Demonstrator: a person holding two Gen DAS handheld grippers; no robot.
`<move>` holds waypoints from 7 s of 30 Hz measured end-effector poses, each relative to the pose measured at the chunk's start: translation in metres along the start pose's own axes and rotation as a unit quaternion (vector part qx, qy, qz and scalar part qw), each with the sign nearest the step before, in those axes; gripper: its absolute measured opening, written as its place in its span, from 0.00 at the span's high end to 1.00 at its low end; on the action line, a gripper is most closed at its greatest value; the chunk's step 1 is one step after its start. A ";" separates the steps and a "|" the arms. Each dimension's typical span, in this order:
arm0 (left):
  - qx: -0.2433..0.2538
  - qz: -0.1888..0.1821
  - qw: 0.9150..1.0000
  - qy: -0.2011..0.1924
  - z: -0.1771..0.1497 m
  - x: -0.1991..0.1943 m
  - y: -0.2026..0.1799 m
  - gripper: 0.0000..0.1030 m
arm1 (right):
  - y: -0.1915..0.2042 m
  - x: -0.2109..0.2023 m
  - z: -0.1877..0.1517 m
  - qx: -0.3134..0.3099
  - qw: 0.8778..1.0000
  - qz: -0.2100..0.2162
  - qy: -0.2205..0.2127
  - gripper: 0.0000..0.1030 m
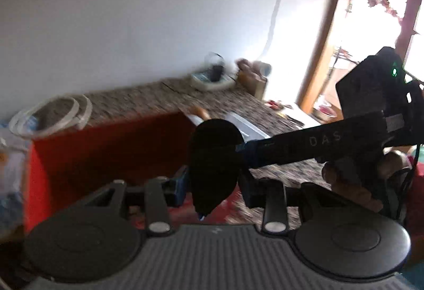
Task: Organize rigid objects
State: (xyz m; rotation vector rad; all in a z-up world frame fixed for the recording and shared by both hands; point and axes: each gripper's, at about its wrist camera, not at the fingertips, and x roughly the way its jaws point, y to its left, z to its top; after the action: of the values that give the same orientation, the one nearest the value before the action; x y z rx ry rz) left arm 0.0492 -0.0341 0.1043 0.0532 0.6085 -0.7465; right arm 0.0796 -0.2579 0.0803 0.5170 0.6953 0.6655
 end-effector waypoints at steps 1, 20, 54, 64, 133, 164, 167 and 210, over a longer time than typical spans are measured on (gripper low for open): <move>-0.002 0.010 1.000 -0.003 0.005 0.001 0.005 0.63 | 0.002 0.011 0.008 -0.011 1.000 0.001 0.007 1.00; -0.160 0.103 0.978 0.090 -0.040 0.055 0.129 0.63 | -0.017 0.186 0.027 -0.048 0.968 0.002 0.248 1.00; -0.127 0.145 0.979 0.072 -0.045 0.037 0.100 0.33 | -0.009 0.169 0.019 -0.113 0.984 -0.032 0.133 0.91; -0.131 0.162 0.977 0.051 -0.049 0.015 0.092 0.30 | 0.003 0.146 0.004 -0.161 0.982 -0.054 0.080 0.91; -0.190 0.163 0.946 0.206 -0.150 0.025 0.017 0.01 | -0.066 0.057 -0.120 0.103 0.982 -0.009 0.161 0.84; -0.114 0.111 0.974 0.162 -0.139 0.023 0.066 0.01 | -0.041 0.106 -0.100 -0.012 0.981 -0.023 0.194 0.84; -0.111 0.084 0.975 0.174 -0.141 0.034 0.078 0.01 | -0.049 0.084 -0.108 0.003 0.979 -0.030 0.201 0.84; -0.273 0.063 0.939 0.202 -0.138 0.053 0.063 0.56 | 0.007 0.062 -0.178 -0.277 0.947 -0.078 0.146 1.00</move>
State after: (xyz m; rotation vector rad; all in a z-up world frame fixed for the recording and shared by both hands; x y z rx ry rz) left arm 0.0515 0.0147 -0.0483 -0.2722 1.1781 -0.4210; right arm -0.0152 -0.1720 -0.0589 -0.1590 0.7770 0.7573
